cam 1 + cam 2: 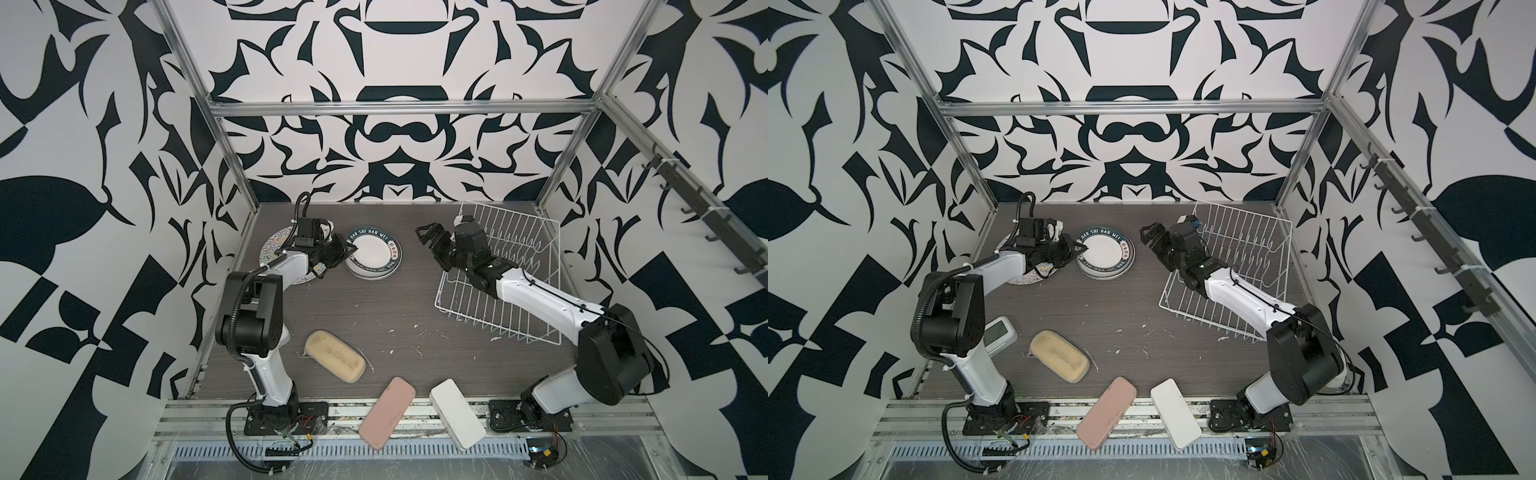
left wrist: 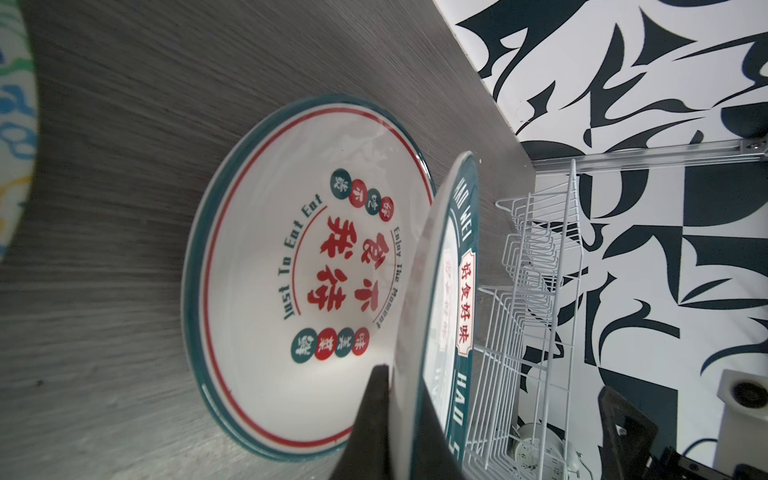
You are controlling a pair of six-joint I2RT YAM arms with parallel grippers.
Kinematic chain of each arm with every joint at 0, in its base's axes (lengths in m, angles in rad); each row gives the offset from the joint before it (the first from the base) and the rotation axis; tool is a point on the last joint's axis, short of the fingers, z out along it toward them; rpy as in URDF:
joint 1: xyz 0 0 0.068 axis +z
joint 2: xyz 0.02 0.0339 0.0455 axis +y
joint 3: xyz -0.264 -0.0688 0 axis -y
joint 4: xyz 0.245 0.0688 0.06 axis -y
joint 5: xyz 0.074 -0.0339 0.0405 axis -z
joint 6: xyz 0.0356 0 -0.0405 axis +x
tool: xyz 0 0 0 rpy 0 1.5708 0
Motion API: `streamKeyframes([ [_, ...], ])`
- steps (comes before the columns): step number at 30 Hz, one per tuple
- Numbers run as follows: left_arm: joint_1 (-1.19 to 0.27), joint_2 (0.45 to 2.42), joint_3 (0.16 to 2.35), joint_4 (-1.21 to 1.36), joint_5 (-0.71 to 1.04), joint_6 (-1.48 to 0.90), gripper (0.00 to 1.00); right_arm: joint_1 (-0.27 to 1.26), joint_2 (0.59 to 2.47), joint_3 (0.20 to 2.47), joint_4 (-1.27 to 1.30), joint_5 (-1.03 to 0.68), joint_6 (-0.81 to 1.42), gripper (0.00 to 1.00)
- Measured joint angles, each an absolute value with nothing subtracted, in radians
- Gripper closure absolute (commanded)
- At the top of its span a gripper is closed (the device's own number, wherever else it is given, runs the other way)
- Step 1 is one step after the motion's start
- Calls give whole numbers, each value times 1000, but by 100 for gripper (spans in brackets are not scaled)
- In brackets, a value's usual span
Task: Unload the plates from the dish rack
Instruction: 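Open and withdraw the right gripper while the left gripper lowers the plate onto the stack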
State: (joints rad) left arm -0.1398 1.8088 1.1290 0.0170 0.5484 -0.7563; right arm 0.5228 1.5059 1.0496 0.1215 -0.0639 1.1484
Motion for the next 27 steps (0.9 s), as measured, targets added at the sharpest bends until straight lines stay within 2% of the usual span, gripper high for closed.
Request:
streamKeyframes([
  [27, -139, 1884, 1154, 26, 546, -762, 100, 523, 1506, 1050, 107, -74, 1129, 1],
])
